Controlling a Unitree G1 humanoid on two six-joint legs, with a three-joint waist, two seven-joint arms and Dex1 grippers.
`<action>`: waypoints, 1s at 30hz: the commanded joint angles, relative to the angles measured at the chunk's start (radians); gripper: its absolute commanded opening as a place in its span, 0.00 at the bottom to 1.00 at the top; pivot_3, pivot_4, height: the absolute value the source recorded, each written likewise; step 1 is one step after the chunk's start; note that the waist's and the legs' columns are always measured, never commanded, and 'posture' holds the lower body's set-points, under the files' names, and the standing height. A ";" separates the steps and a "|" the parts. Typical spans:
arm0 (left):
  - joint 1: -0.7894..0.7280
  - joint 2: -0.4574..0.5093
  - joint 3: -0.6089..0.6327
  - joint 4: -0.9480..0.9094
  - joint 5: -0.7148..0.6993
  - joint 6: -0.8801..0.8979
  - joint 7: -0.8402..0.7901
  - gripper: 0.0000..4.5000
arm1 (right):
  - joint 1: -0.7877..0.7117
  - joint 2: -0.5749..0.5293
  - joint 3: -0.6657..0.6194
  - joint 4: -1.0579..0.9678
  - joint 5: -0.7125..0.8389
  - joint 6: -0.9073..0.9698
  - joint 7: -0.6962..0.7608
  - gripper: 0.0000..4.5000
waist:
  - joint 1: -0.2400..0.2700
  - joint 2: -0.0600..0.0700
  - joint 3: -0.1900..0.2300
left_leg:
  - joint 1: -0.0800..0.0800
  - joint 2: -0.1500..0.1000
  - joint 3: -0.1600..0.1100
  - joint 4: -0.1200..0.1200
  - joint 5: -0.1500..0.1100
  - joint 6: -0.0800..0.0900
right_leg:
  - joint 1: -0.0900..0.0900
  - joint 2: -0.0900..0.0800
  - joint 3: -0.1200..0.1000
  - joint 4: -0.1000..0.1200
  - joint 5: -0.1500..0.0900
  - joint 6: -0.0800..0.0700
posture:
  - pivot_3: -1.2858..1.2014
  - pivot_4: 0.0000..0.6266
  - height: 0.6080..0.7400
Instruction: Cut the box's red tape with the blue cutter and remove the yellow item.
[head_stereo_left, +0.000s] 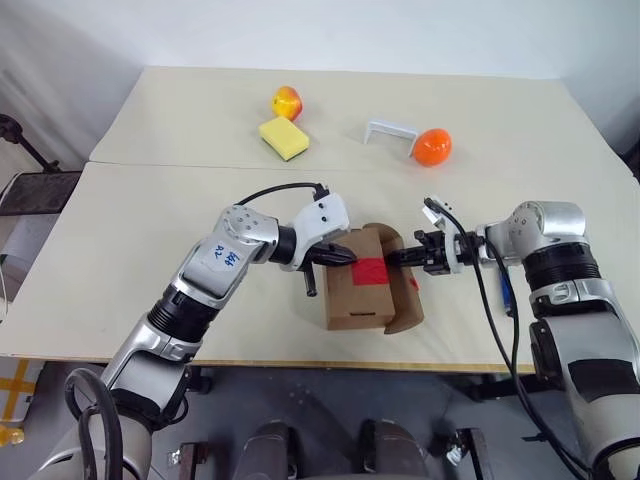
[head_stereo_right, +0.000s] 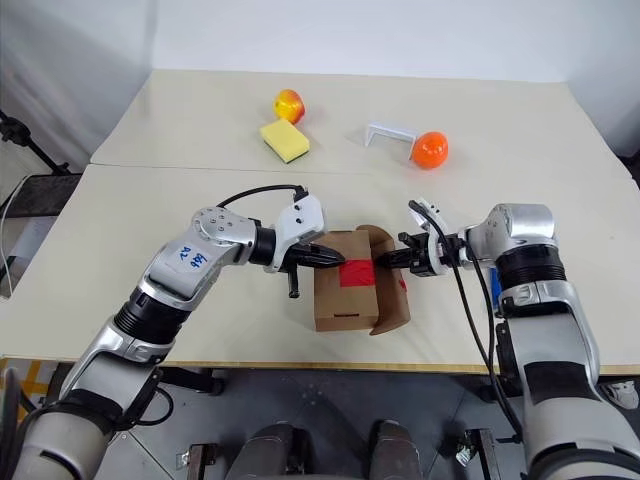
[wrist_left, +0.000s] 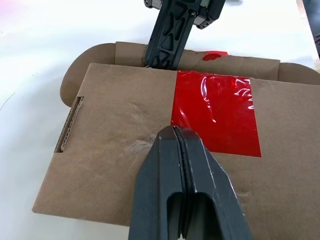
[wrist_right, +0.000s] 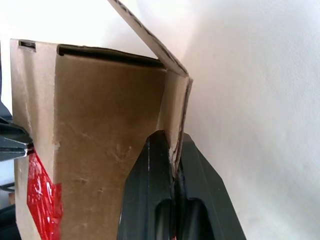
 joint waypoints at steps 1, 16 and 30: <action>0.023 0.004 -0.031 0.005 0.026 0.015 0.000 0.00 | -0.014 -0.009 -0.059 -0.110 0.002 0.097 -0.067 0.01 | 0.000 0.000 0.000 | 0.000 0.000 0.000 0.000 0.000 0.000 | 0.000 0.000 0.000 0.000 0.000 0.000 | 0.52 0.24 1.00; 0.049 -0.007 0.013 0.010 0.029 -0.045 0.031 0.00 | 0.008 -0.151 -0.113 -0.518 0.673 0.202 -0.698 0.01 | 0.000 0.001 0.001 | -0.002 0.000 -0.002 0.000 0.000 0.000 | -0.001 0.000 0.000 0.000 0.000 0.000 | 0.52 0.24 1.00; 0.037 -0.055 0.110 0.055 0.034 -0.113 0.114 0.00 | -0.108 -0.267 0.049 -0.563 1.421 0.036 -1.420 0.01 | 0.000 0.000 0.001 | -0.003 0.000 -0.001 -0.001 0.000 0.000 | -0.002 -0.001 -0.001 -0.001 0.000 0.000 | 0.52 0.24 1.00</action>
